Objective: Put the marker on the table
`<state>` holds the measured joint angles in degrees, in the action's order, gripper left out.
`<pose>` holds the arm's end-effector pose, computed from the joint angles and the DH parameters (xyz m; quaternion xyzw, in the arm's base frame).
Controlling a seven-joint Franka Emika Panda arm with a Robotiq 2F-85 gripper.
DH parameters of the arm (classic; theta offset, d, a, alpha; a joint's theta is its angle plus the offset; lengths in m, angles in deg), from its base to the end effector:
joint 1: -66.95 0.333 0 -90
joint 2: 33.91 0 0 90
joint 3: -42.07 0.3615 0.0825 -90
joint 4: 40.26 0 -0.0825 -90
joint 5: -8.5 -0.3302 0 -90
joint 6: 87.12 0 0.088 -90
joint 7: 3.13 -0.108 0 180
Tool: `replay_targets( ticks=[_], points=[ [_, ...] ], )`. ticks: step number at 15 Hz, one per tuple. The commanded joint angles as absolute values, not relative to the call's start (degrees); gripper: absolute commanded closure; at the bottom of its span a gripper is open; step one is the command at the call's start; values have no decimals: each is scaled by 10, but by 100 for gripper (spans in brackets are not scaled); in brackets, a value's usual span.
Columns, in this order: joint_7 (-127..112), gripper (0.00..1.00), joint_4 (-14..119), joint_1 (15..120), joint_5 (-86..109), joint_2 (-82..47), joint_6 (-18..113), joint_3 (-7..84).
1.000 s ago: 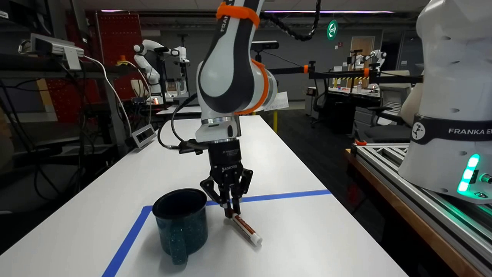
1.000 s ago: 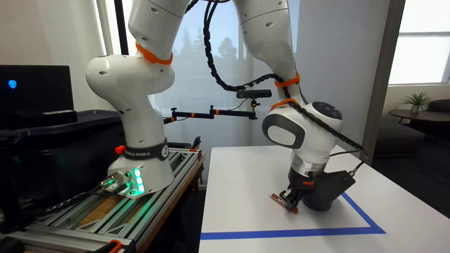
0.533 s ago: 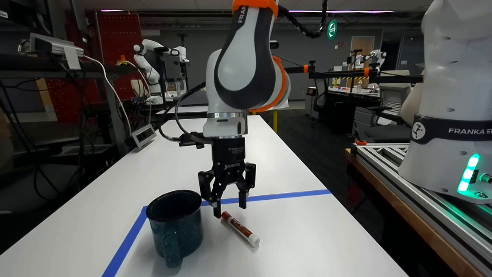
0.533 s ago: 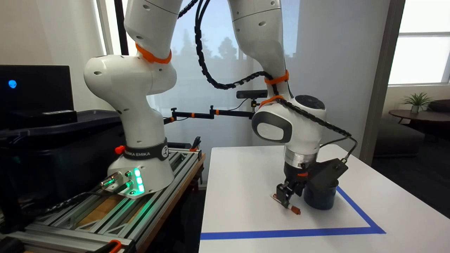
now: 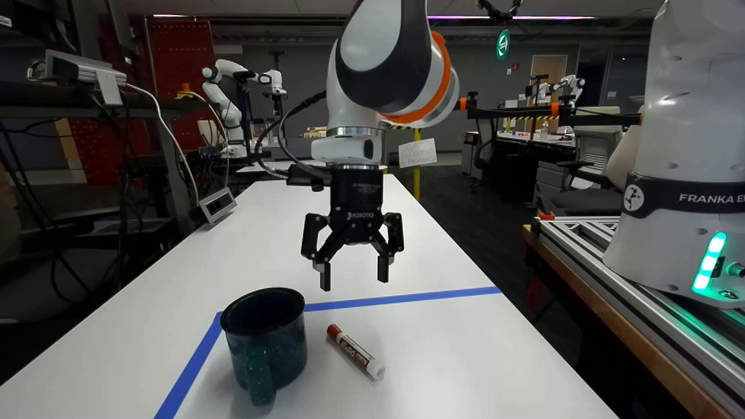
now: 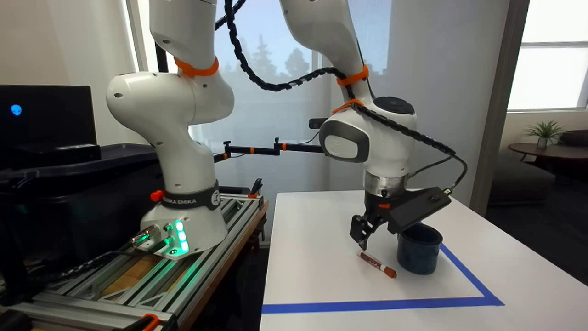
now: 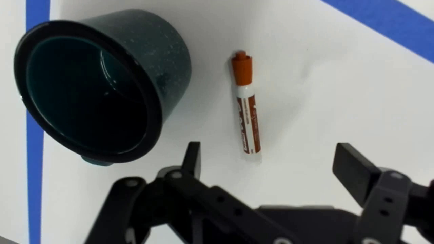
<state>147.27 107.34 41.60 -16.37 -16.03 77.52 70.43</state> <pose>0.4366 0.0016 0.2549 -0.4338 -0.8915 -0.1242 0.0402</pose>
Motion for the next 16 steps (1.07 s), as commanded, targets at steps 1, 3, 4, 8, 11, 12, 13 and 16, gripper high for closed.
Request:
replay_targets(
  ticks=[1, 3, 4, 8, 11, 12, 13, 16],
  points=[
    [1398, 0, 1084, 448, -232, -226, 711, 680],
    [1341, 0, 1085, 485, -247, -245, 691, 643],
    [1308, 0, 1084, 503, -246, -252, 680, 623],
    [1157, 0, 1080, 563, -233, -268, 653, 565],
    [1060, 0, 1078, 590, -248, -274, 645, 546],
    [1024, 0, 1079, 600, -247, -278, 638, 540],
    [998, 0, 1077, 605, -256, -279, 631, 536],
    [1015, 0, 1070, 612, -243, -259, 647, 529]
  ],
)
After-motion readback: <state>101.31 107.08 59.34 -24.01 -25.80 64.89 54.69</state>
